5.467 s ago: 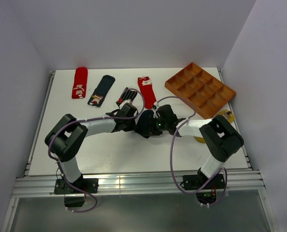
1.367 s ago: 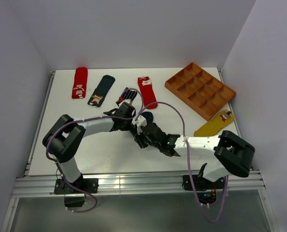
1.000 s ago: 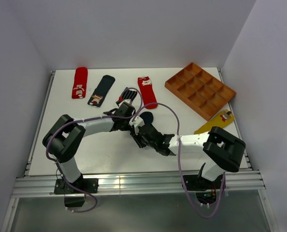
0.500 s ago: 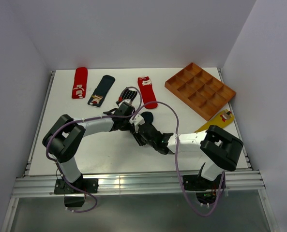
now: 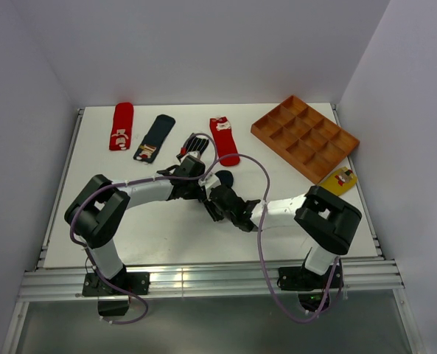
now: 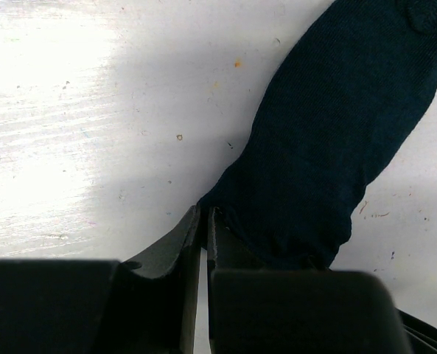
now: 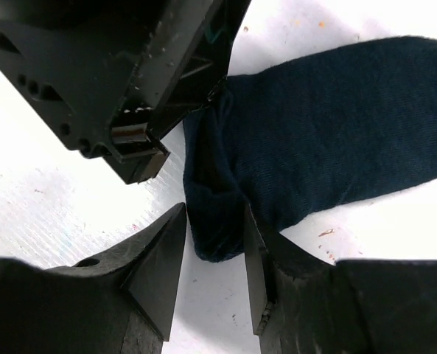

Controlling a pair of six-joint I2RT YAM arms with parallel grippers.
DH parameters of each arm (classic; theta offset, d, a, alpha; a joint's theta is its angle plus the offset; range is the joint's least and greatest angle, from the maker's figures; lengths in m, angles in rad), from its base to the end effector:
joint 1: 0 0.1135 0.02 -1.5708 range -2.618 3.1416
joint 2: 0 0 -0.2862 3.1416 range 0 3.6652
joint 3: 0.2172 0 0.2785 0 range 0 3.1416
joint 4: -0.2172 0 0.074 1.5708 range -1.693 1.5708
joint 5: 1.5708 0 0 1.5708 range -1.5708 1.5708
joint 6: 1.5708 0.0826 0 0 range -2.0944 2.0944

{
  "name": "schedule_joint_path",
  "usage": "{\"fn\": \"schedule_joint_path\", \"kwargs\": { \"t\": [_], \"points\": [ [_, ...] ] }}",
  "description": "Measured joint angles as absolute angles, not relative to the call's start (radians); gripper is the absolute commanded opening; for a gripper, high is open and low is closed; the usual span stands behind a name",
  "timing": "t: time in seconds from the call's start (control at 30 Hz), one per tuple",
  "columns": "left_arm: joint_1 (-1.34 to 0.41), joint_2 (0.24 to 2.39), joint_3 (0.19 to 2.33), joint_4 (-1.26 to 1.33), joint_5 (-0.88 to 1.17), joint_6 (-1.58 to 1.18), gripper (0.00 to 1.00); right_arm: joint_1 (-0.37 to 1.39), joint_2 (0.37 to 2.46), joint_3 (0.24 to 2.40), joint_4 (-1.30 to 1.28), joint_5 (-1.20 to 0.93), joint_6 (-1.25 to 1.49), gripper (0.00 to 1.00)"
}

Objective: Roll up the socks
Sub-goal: Roll the sock at the center of the board.

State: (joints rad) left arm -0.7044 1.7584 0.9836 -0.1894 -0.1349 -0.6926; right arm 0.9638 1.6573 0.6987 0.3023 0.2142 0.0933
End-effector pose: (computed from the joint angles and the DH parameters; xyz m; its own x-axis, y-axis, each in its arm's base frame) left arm 0.3109 -0.2496 0.1193 -0.8542 -0.1044 -0.5093 0.0491 0.9590 -0.2790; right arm 0.2270 0.2961 0.1161 -0.4124 -0.4342 -0.8009 -0.6710 0.7394 -0.0553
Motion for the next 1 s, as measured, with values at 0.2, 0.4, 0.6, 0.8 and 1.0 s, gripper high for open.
{"fn": "schedule_joint_path", "kwargs": {
  "t": [0.2,0.4,0.6,0.8,1.0],
  "points": [
    [-0.704,1.758,0.984,-0.189,-0.134,-0.693,0.11,0.962,1.674,0.705,0.290,0.202,0.099,0.43],
    [-0.704,1.758,0.984,-0.189,-0.133,-0.694,0.11,0.962,1.678,0.712,0.280,0.202,0.107,0.44],
    [-0.704,1.758,0.984,-0.189,-0.131,-0.694,0.11,0.961,1.645,0.712,0.253,0.194,0.114,0.45],
    [-0.704,1.758,0.984,-0.189,-0.126,-0.693,0.11,0.961,1.604,0.719,0.229,0.179,0.115,0.45],
    [-0.704,1.759,0.984,-0.189,-0.123,-0.692,0.11,0.961,1.601,0.721,0.223,0.154,0.118,0.42]
  ]
}}
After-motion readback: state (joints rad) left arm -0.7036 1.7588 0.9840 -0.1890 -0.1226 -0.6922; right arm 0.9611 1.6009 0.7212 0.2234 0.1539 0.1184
